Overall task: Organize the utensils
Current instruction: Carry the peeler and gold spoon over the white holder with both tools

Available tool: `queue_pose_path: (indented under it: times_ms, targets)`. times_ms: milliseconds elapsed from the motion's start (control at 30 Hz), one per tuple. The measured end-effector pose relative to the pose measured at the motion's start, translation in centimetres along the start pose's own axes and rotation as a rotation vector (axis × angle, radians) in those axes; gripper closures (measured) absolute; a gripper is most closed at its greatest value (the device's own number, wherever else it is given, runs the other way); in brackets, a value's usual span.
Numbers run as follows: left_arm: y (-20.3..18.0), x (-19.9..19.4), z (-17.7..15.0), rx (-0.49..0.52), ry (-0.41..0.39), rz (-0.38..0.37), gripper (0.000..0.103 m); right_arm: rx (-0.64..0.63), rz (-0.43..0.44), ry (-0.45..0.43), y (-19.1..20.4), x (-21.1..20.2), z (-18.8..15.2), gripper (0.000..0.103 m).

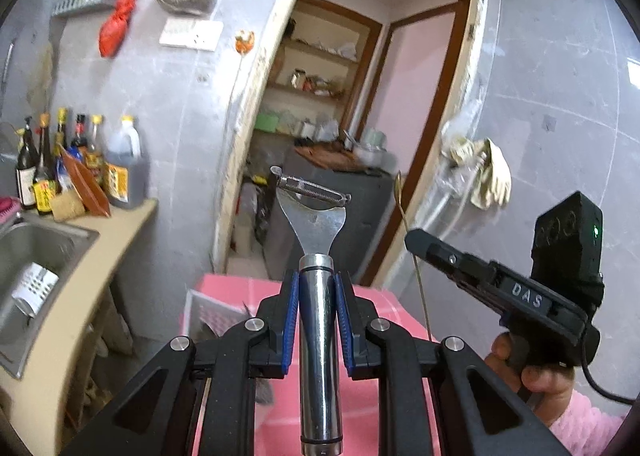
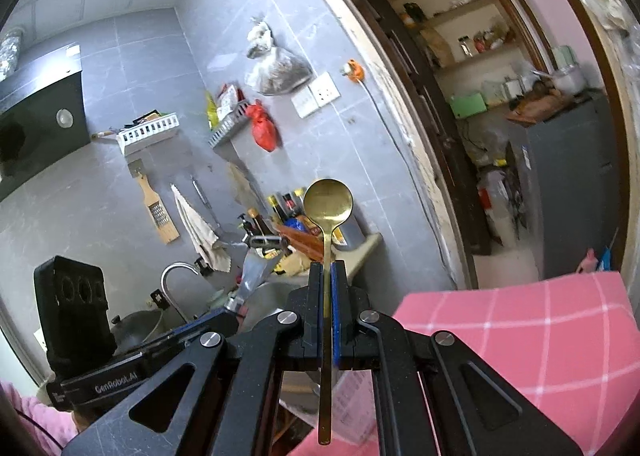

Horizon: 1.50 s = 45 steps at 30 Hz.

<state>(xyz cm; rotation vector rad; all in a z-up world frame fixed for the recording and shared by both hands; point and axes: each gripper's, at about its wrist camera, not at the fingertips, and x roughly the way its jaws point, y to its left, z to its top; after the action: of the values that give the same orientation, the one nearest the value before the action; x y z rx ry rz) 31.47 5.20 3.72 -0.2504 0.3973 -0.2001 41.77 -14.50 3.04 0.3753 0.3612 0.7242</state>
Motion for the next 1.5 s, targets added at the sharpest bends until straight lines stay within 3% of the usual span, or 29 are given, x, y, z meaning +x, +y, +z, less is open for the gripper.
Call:
queue_pose_path:
  times_ms: [300,767,1500]
  targets:
    - [4.5,1.2,2.2,-0.08,-0.085,-0.012,0.086,0.039,0.093,-0.074,0.9,4.3,-0.1,0.099]
    - [12.3,6.9,-1.4,-0.267,-0.126,-0.231,0.086,0.057,0.152,-0.121,-1.5,10.9,-6.9,0.099]
    - [13.7,9.3,-4.8,-0.234,-0.172,-0.267,0.086,0.029,0.13,-0.066,-3.4,12.2,-10.5,0.099]
